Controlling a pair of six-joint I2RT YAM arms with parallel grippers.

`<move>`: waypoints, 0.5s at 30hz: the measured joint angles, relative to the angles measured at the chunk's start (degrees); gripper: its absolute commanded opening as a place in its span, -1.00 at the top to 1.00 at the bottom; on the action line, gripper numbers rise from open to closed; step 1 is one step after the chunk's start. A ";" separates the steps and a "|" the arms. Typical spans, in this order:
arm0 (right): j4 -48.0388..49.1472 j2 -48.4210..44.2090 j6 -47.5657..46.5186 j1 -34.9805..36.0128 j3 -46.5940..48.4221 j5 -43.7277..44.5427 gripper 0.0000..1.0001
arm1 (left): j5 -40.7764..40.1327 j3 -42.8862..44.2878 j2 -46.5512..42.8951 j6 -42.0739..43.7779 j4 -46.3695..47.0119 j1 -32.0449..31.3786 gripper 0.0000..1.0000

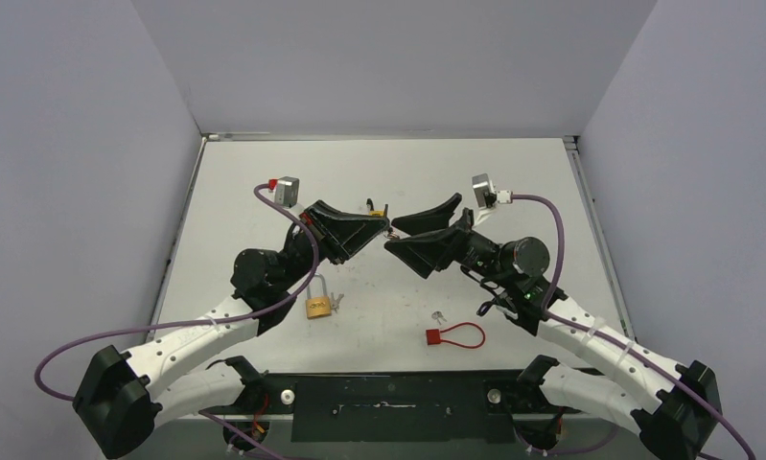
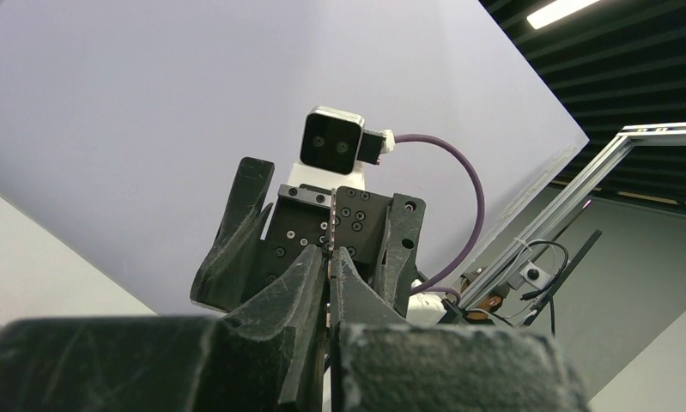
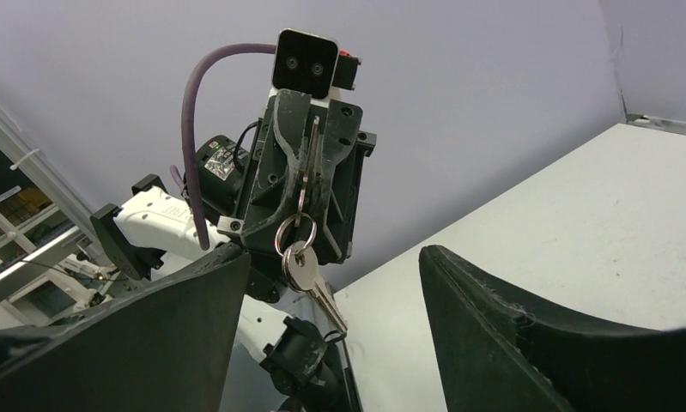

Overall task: Unlock with the key
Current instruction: Pick up the key from the center of the board.

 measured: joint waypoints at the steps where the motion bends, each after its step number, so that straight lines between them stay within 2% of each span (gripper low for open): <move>1: 0.28 0.13 0.22 0.00 0.15 0.00 -0.42 | 0.00 0.00 0.07 0.00 0.13 0.00 1.00; 4: 0.90 0.61 0.79 0.00 0.66 -0.04 -0.11 | 0.00 0.00 0.28 0.00 0.50 0.00 1.00; 8: 1.46 2.01 2.23 0.00 1.62 -0.55 0.78 | -0.31 0.00 0.57 0.20 0.79 0.00 1.00; 9: 2.05 2.47 3.19 0.09 1.86 -0.98 0.89 | -0.52 -0.02 0.85 0.17 0.81 0.07 1.00; 10: 2.25 2.64 3.04 0.42 1.97 -0.98 0.98 | -0.48 -0.02 1.01 0.09 0.85 0.15 1.00; 12: 2.25 2.89 4.37 0.42 1.99 -1.29 1.00 | -0.04 -0.02 0.98 0.02 1.09 0.44 0.98; 15: 1.88 2.89 4.85 0.44 1.99 -1.57 1.00 | 1.27 0.00 0.59 0.24 0.61 1.16 0.70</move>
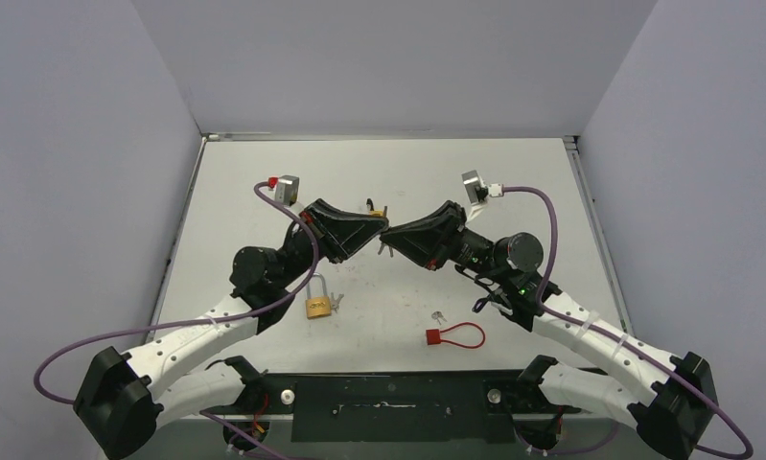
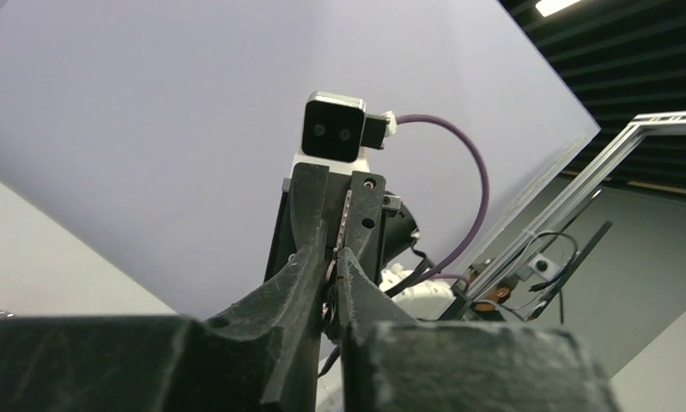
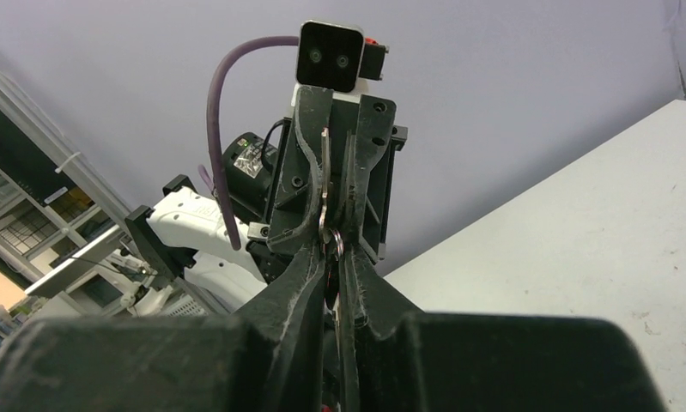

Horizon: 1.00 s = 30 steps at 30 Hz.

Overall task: Unlock with the key
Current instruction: Pick up the key from the center of the board.

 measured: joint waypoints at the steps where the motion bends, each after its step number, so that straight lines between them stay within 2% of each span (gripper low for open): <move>1: -0.33 -0.04 -0.17 0.00 0.00 -0.24 1.00 | 0.76 0.00 -0.24 0.09 -0.57 0.39 0.60; 3: -1.77 -0.33 -0.61 -0.11 0.00 -0.37 1.00 | 2.32 0.11 -0.94 0.15 -2.38 1.55 0.42; 6: -5.38 -0.87 -1.66 -0.15 0.59 -0.72 1.00 | 5.11 0.87 -1.77 -0.20 -4.92 4.09 0.35; 7: -6.80 -1.05 -1.97 -0.17 1.03 -0.98 1.00 | 6.62 1.29 -1.97 -0.63 -5.62 5.16 0.35; 10: -10.25 -1.77 -2.86 -0.17 2.29 -1.77 1.00 | 10.03 2.05 -1.99 -1.75 -6.60 6.84 0.54; 12: -12.15 -2.49 -3.19 -0.17 2.93 -2.01 1.00 | 12.07 2.16 -1.77 -2.73 -6.67 7.56 0.51; 15: -13.79 -3.08 -3.13 -0.17 3.82 -2.10 1.00 | 14.56 2.23 -0.96 -3.93 -6.64 7.58 0.09; 17: -15.15 -3.15 -2.95 -0.17 4.70 -1.88 1.00 | 15.23 2.05 -0.74 -4.44 -6.62 7.58 -0.12; 21: -19.37 -3.13 -2.45 -0.17 6.75 0.02 1.00 | 15.37 0.28 -1.22 -4.28 -6.12 7.58 -0.35; 26: -23.82 -2.60 0.00 -0.24 8.59 3.56 1.00 | 15.32 -1.97 -2.56 -1.46 -5.73 7.23 -0.40; 30: -26.45 -1.46 2.73 -0.57 8.87 5.73 1.00 | 15.10 -2.75 -3.30 2.60 -6.21 5.99 -0.27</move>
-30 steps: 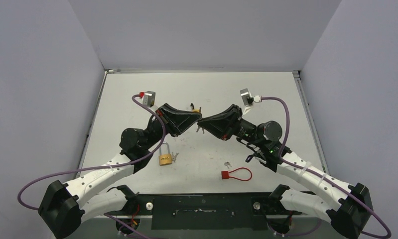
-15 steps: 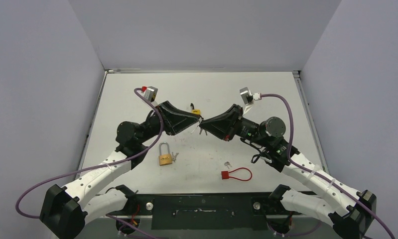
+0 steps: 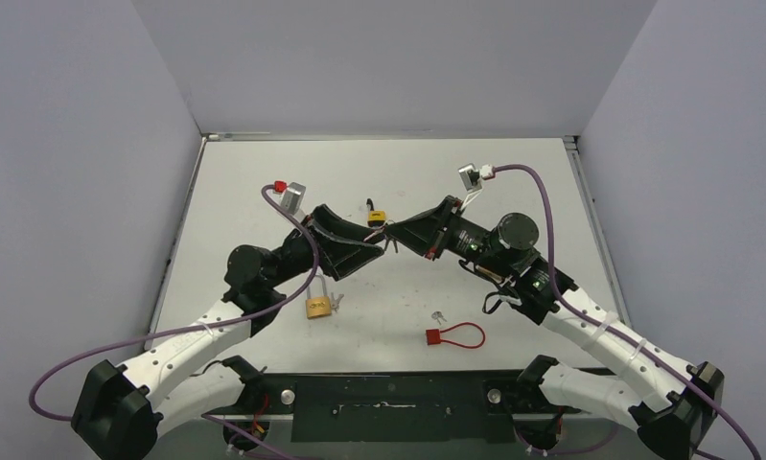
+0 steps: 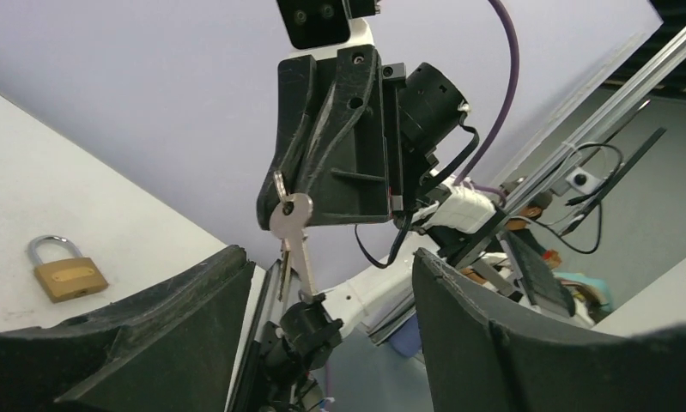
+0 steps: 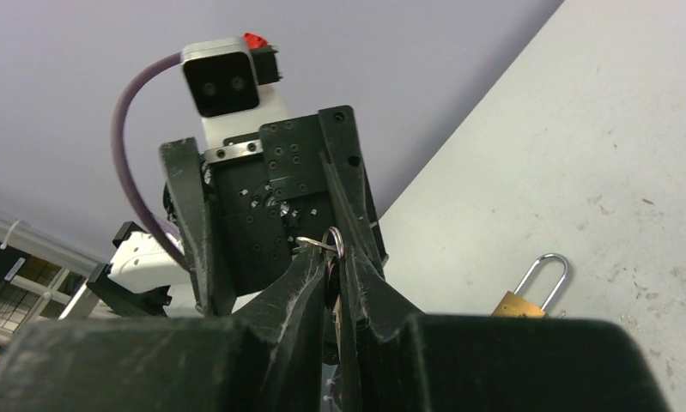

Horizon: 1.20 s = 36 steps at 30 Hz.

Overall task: Unlock with the key
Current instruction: Pick up the key from the center of the board.

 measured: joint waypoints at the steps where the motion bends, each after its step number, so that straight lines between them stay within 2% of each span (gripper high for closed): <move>1: -0.48 0.22 0.39 0.00 0.02 0.20 1.00 | -0.09 0.00 -0.11 1.33 -0.48 -0.28 -0.22; 6: -2.75 1.51 1.99 -0.11 0.15 0.63 1.00 | -1.27 0.37 -0.61 8.59 -6.56 -0.57 0.04; 9: -3.96 2.05 2.36 -0.48 0.46 0.59 1.00 | -2.10 0.96 -0.68 12.11 -10.54 -0.55 0.07; 14: -5.73 2.40 2.67 -1.20 1.20 -0.02 1.00 | -3.41 1.79 -1.36 17.00 -16.17 -0.42 -0.21; 29: -8.98 3.39 0.68 -1.57 3.30 -4.81 1.00 | -5.31 2.73 -4.57 22.18 -21.70 0.37 -0.35; 30: -9.11 3.39 0.46 -1.57 3.30 -5.29 1.00 | -5.51 3.06 -4.59 22.69 -22.25 0.39 -0.31; 32: -9.29 3.39 0.17 -1.57 3.30 -6.08 1.00 | -5.75 3.67 -4.61 23.58 -23.06 0.44 -0.09; 36: -9.92 3.39 -0.22 -1.81 3.32 -6.60 1.00 | -4.85 4.02 -5.03 24.30 -23.45 0.48 0.69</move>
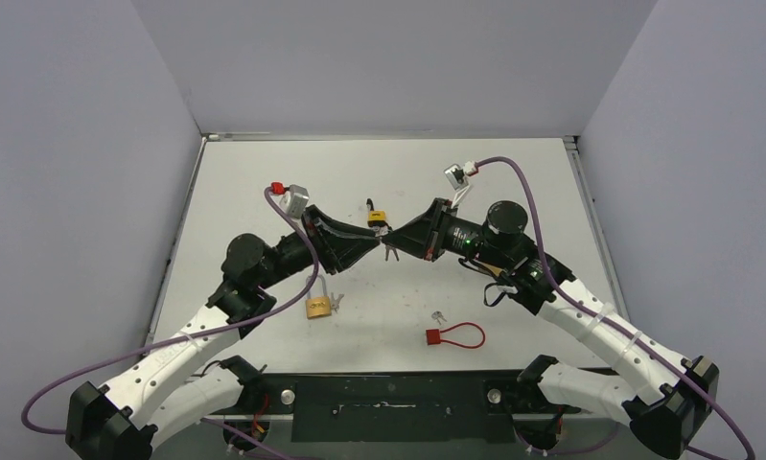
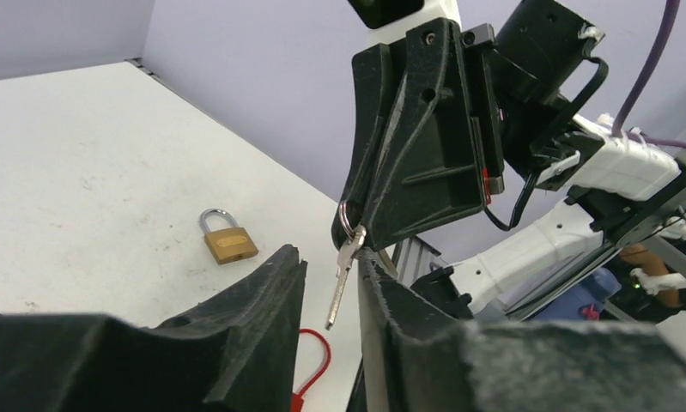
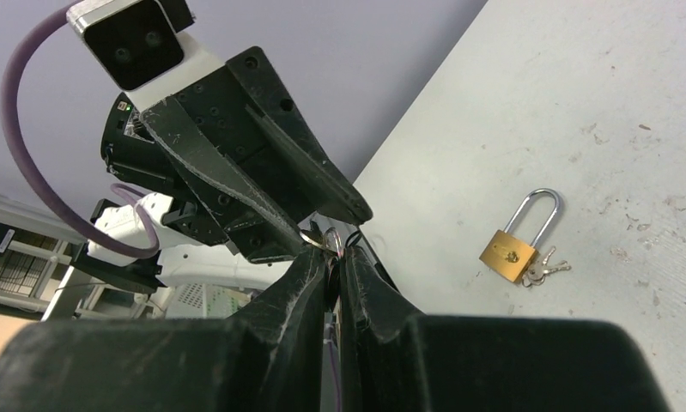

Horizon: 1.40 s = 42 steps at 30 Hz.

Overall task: Unlock with the key
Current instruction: Pick up the key from the center of the board.

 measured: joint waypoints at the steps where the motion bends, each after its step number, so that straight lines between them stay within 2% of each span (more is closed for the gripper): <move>1: -0.15 0.00 0.02 -0.22 0.00 -0.15 1.00 | 0.22 0.00 -0.24 0.17 -0.13 0.00 0.81; 3: -0.24 0.00 0.02 -0.35 0.02 -0.52 1.00 | 0.76 0.00 -0.59 0.48 -0.31 0.17 1.00; 8: -0.66 0.00 -0.02 -0.50 0.04 -1.11 1.00 | 2.08 -0.09 -1.97 0.87 -0.68 0.11 1.00; 10: -0.83 0.02 -0.17 -0.55 0.15 -1.51 0.68 | 2.29 -0.09 -2.16 1.22 -1.01 0.11 1.00; 11: -1.14 0.02 -0.39 -0.59 0.24 -1.68 0.21 | 2.47 -0.09 -2.19 1.57 -1.16 0.09 1.00; 12: -1.49 0.02 -0.63 -0.74 0.33 -1.88 -0.12 | 2.71 -0.07 -2.19 1.97 -1.46 0.09 1.00; 13: -1.97 0.00 -0.96 -0.92 0.46 -2.03 -0.29 | 3.04 0.02 -2.19 2.45 -2.21 0.11 1.00; 15: -2.73 -0.31 -2.12 -1.92 0.57 -1.79 -0.45 | 4.07 0.37 -2.19 3.74 -4.20 0.26 1.00; 17: -2.95 -0.85 -3.72 -3.06 0.57 -1.77 -0.47 | 5.64 1.11 -2.14 5.25 -6.49 0.28 1.00; 20: -2.56 -1.73 -7.04 -4.17 0.57 -2.56 -0.38 | 9.68 3.69 -1.68 8.35 -10.69 0.28 1.00; 26: -1.03 -0.50 -13.64 -4.17 0.79 -11.41 0.01 | 16.85 7.67 -0.33 12.37 -14.80 0.28 1.00; 31: 0.07 1.36 -15.54 -4.13 0.74 -17.79 0.22 | 21.64 8.39 1.20 13.62 -16.48 0.28 1.00; 33: 1.64 1.44 -15.43 -4.11 0.39 -19.43 0.45 | 22.77 8.39 1.62 13.97 -17.18 0.28 1.00; 34: 2.34 1.44 -15.43 -4.11 0.13 -20.20 0.50 | 23.23 8.39 1.75 14.16 -17.46 0.28 1.00; 35: 2.99 1.44 -15.37 -4.11 -0.20 -20.87 0.45 | 23.52 8.44 1.84 14.47 -17.77 0.28 1.00; 38: 4.44 1.79 -14.73 -3.98 -1.18 -22.71 0.13 | 23.78 8.94 2.25 15.34 -18.75 0.28 1.00; 40: 4.87 1.95 -14.53 -3.80 -1.90 -23.63 0.10 | 24.06 9.44 2.73 15.65 -18.97 0.28 1.00; 42: 4.94 1.95 -14.75 -3.80 -2.40 -24.48 0.22 | 24.35 9.90 3.23 15.76 -18.99 0.28 1.00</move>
